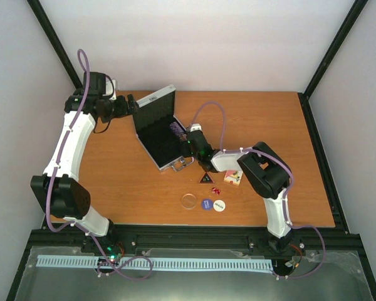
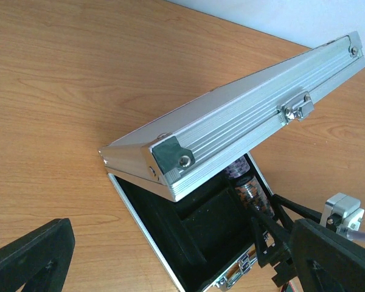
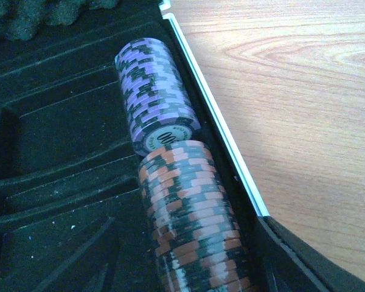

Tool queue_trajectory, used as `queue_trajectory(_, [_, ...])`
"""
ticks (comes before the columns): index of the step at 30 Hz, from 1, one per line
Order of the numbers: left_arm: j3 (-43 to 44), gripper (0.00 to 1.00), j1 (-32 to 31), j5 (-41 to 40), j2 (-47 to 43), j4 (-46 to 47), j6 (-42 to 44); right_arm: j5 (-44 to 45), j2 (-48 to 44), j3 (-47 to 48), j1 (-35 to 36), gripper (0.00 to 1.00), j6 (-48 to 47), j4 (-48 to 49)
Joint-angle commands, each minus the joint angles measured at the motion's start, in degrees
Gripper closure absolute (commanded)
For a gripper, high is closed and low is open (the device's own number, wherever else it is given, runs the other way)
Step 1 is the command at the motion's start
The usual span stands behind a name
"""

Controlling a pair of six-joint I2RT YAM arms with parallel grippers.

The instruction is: Pack up texas hold em set

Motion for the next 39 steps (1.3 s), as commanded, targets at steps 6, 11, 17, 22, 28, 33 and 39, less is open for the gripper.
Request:
queue_trajectory(6, [1.76, 0.00, -0.16, 0.84, 0.52, 0.96, 0.08, -2.24, -3.72, 4.13, 0.41, 0.14, -3.91, -15.14])
queue_trajectory(11, [3.01, 0.00, -0.15, 1.20, 0.55, 0.89, -0.22, -7.00, -6.23, 9.73, 0.32, 0.09, -8.04, -22.93])
queue_trajectory(17, [4.02, 0.00, -0.11, 1.62, 0.59, 0.85, -0.36, -8.40, -8.90, 15.36, -1.48, 0.00, -7.46, -30.27])
queue_trajectory(22, [4.73, 0.00, -0.10, 1.73, 0.90, 0.73, -0.35, -14.99, -8.28, 19.51, -4.83, 0.00, -4.81, -38.24])
queue_trajectory(28, [6.93, 0.00, -0.09, 1.29, 1.34, -0.09, -0.68, -17.50, -7.73, 21.21, -6.40, 0.00, -4.02, -47.42])
queue_trajectory(33, [9.23, 0.00, -0.10, 1.46, 0.80, 0.08, -1.82, -7.46, -9.95, 25.14, -8.06, 0.00, -4.83, -62.23])
queue_trajectory(39, [11.34, 0.00, -0.16, 1.44, 0.59, -0.35, -2.63, -2.39, -12.48, 23.41, -9.81, 0.00, -3.89, -77.30])
